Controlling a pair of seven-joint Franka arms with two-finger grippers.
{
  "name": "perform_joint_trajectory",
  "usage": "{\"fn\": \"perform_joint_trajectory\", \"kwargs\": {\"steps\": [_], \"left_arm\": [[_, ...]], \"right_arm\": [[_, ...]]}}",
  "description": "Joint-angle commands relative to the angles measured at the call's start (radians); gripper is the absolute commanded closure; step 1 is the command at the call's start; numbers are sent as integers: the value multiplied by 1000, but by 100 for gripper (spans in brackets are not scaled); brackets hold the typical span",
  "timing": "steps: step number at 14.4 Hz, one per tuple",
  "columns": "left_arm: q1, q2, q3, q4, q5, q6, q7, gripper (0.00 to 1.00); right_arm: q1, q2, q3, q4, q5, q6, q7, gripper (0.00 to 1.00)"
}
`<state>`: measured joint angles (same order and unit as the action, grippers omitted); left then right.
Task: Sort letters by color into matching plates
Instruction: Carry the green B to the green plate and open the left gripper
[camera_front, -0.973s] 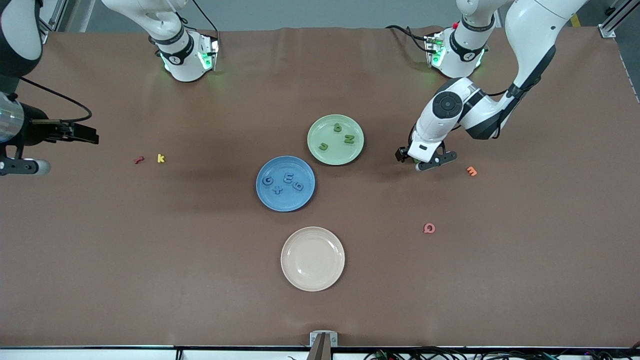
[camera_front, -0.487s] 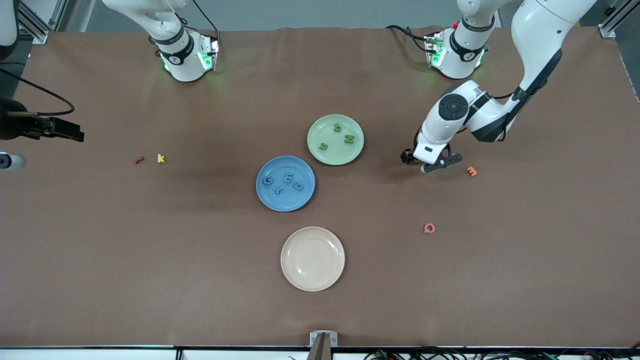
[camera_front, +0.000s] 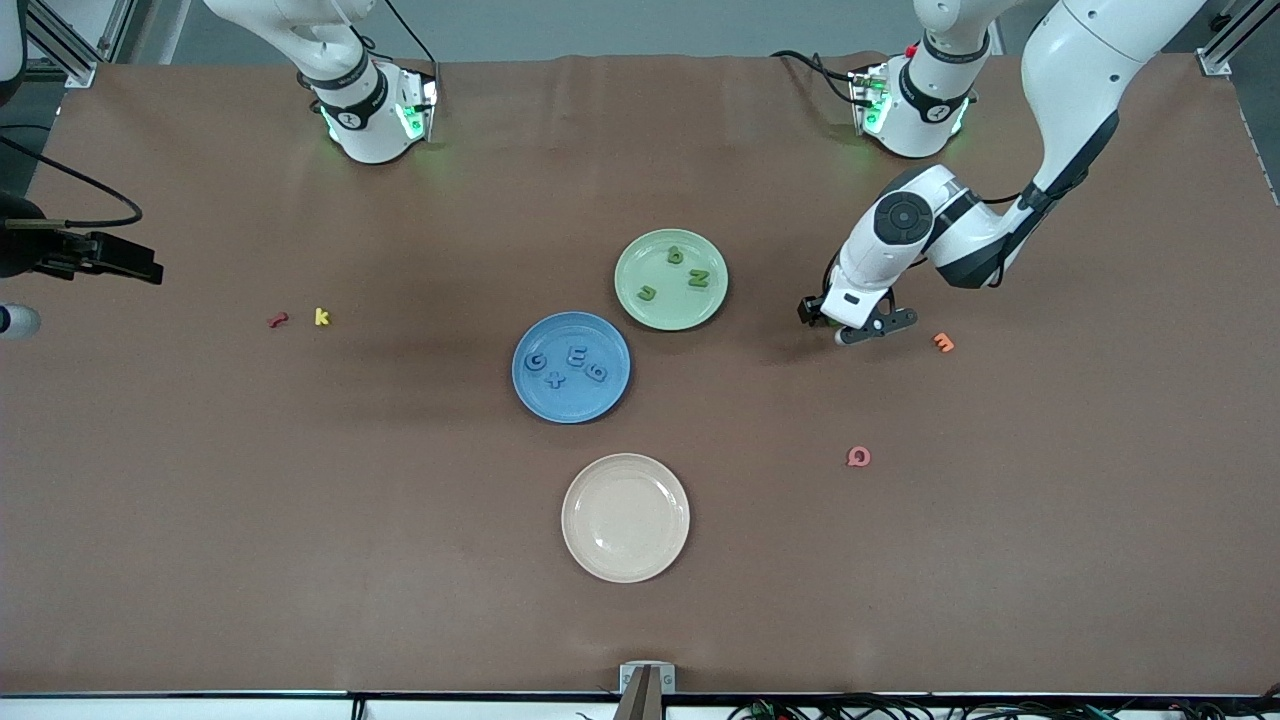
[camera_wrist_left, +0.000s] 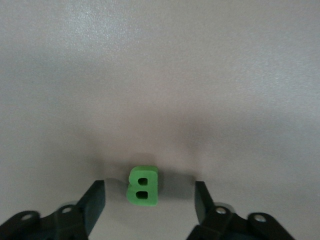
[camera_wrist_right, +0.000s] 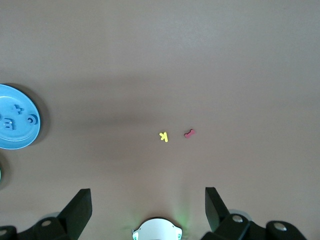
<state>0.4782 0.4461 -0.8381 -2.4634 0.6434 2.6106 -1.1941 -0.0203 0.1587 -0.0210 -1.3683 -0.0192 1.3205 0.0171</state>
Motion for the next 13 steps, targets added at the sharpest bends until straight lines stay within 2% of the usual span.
{"fn": "perform_joint_trajectory", "kwargs": {"steps": [1,3,5,7,9,13], "left_arm": [[8,13,10,0,32,25,-7,32],[8,16,16,0,33,31,-7,44],[10,14,16,3,36,32,-7,62],[10,13,16,9,38,32,-7,73],[10,10,16,11,38,31,-9,78],[8,-21,5,12,35,23,-22,80]], "right_arm": [[-26,-25,15,12,31,-6,-9,0],[-23,-76,16,-38,31,9,-9,0],[-20,-126,19,-99,31,37,-9,0],[-10,-149,19,-117,31,43,-9,0],[-7,-166,19,-118,33,40,-9,0],[-7,-194,21,-129,39,45,-13,0]]}}
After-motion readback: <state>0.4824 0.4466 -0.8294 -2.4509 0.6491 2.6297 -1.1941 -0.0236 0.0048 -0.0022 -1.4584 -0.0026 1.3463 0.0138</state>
